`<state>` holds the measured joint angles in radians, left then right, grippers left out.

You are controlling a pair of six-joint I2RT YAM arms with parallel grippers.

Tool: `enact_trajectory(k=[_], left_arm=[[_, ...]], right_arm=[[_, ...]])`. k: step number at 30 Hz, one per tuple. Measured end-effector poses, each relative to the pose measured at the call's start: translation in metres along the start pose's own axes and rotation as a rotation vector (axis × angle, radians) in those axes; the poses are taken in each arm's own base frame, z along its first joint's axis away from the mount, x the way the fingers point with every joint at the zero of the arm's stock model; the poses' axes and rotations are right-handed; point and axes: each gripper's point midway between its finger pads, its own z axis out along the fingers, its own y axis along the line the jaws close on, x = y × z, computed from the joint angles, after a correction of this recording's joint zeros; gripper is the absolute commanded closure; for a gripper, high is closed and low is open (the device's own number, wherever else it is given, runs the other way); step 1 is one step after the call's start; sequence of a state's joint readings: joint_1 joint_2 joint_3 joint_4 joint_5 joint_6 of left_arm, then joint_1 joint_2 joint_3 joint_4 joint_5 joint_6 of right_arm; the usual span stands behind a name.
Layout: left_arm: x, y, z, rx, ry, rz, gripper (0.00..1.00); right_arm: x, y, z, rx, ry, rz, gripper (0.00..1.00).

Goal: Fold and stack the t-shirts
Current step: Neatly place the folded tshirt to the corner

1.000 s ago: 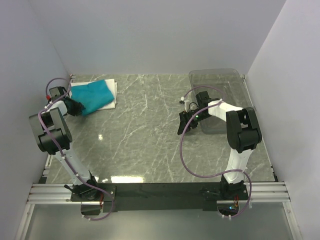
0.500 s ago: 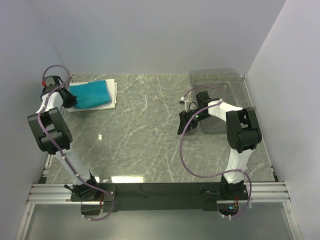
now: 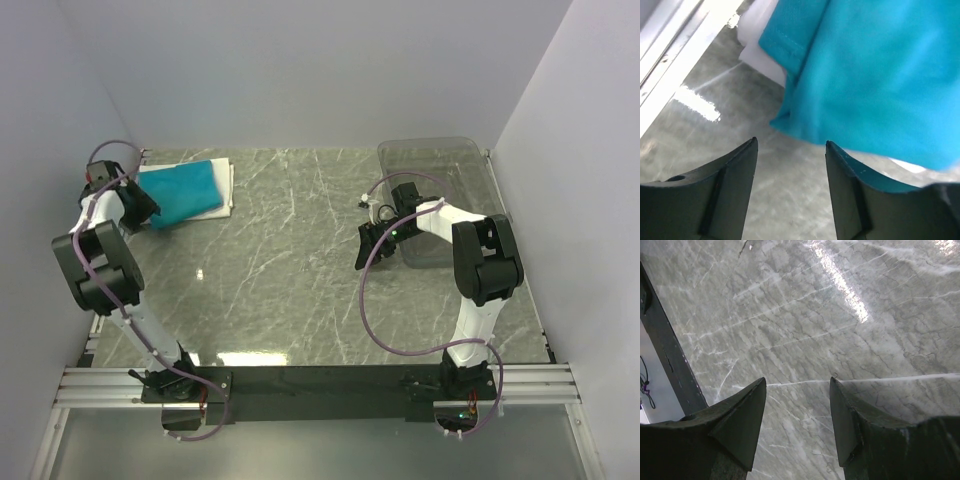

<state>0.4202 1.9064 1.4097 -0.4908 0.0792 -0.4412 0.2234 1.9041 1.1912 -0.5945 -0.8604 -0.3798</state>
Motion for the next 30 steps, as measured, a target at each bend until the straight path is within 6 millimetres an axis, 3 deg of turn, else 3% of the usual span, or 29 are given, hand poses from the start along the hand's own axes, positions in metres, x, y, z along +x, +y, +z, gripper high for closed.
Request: enact_trajectory(k=[3, 7, 10, 12, 17, 21, 24, 30], left_arm=[[-0.014, -0.008, -0.026, 0.038, -0.065, -0.026, 0.47], [-0.052, -0.042, -0.055, 0.177, -0.16, -0.058, 0.73], [-0.068, -0.075, -0.052, 0.279, -0.161, -0.056, 0.92], [-0.068, -0.1, -0.039, 0.346, -0.125, -0.041, 0.98], [-0.036, -0.157, 0.012, 0.42, 0.017, 0.031, 0.99], [0.012, -0.184, 0.041, 0.436, 0.137, 0.057, 0.99], [0.031, -0.187, 0.051, 0.423, 0.187, 0.058, 0.99], [0.048, -0.176, 0.061, 0.413, 0.237, 0.049, 0.96]], right_arm=[[0.0, 0.001, 0.0, -0.004, -0.001, -0.002, 0.39], [0.0, 0.001, 0.0, -0.006, -0.001, -0.003, 0.39], [0.0, 0.001, 0.0, -0.006, -0.001, -0.003, 0.39], [0.0, 0.001, 0.0, -0.006, -0.001, -0.003, 0.39], [0.0, 0.001, 0.0, -0.006, 0.0, -0.002, 0.39], [0.0, 0.001, 0.0, -0.006, 0.0, -0.003, 0.39], [0.0, 0.001, 0.0, -0.006, -0.001, -0.003, 0.39], [0.0, 0.001, 0.0, -0.006, -0.001, -0.005, 0.39]])
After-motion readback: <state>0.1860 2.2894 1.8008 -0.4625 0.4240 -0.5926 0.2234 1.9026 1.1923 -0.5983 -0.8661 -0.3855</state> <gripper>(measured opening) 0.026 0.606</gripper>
